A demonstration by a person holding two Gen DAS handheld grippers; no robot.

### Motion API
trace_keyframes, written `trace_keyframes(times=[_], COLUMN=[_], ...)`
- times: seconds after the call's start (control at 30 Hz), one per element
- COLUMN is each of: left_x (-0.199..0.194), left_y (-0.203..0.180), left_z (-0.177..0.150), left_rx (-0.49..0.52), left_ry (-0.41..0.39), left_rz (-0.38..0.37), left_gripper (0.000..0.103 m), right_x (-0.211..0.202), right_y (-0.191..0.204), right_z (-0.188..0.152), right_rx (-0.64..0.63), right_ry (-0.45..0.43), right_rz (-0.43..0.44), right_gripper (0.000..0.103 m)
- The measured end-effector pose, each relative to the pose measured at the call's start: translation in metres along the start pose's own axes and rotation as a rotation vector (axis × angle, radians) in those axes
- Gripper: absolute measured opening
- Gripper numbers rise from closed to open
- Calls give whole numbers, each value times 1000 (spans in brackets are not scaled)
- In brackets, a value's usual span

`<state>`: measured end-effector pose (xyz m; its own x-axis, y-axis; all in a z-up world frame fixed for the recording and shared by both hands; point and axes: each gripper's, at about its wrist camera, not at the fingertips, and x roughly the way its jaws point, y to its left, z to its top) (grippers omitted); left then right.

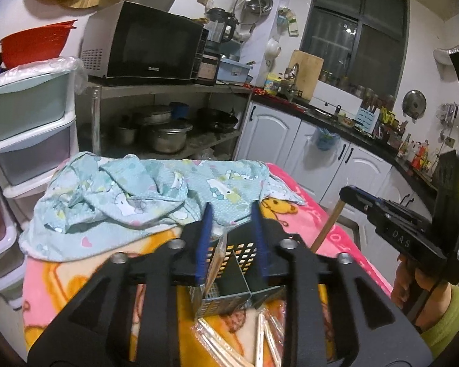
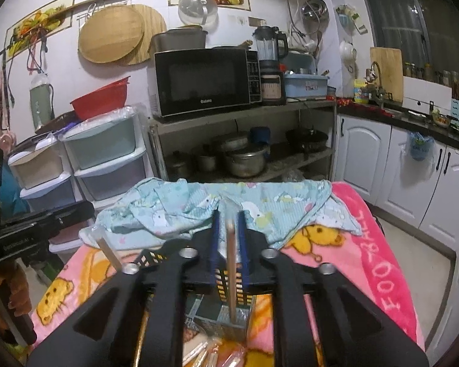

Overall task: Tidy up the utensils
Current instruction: 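Open the left gripper over the basket while the right gripper releases its chopstick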

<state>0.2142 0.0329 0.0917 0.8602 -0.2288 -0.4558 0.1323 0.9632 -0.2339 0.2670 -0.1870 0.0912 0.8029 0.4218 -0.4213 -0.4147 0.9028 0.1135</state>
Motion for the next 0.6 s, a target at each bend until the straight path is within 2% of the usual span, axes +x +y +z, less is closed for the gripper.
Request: trace_keyframes(times=[0.13,0.2,0.27,0.33,0.43,0.53,0.6], left_x=[-7,-11,-14,-20,-26,-33,-37], left_y=[3,6,8,10,12,13,13], left_z=[-2,-2,-3,-3,-3,-4,-5], left_rx=[-11,-20,-29,-39,-49,-57,-58], left_ry=[-12,-19,-24,-34,-41,-50,-53], left_rz=[10,15,16,20,21,23,26], left_gripper=[43,50,59,73,86,92,92], right_x=[-2,-5,-8,-10,-17,-25,-31], right_y=[1,1,2,2,4,6,7], right_z=[-7,-10,-12,-12,-14,-16,-17], right_rx=[-2,-3,-2,-2,-11,-20,-27], right_ry=[8,7,8,8,1,-2,-7], right_rz=[-5,-8,-7,-5,-7,-7,-9], right_gripper=[31,40,43,46,51,55,57])
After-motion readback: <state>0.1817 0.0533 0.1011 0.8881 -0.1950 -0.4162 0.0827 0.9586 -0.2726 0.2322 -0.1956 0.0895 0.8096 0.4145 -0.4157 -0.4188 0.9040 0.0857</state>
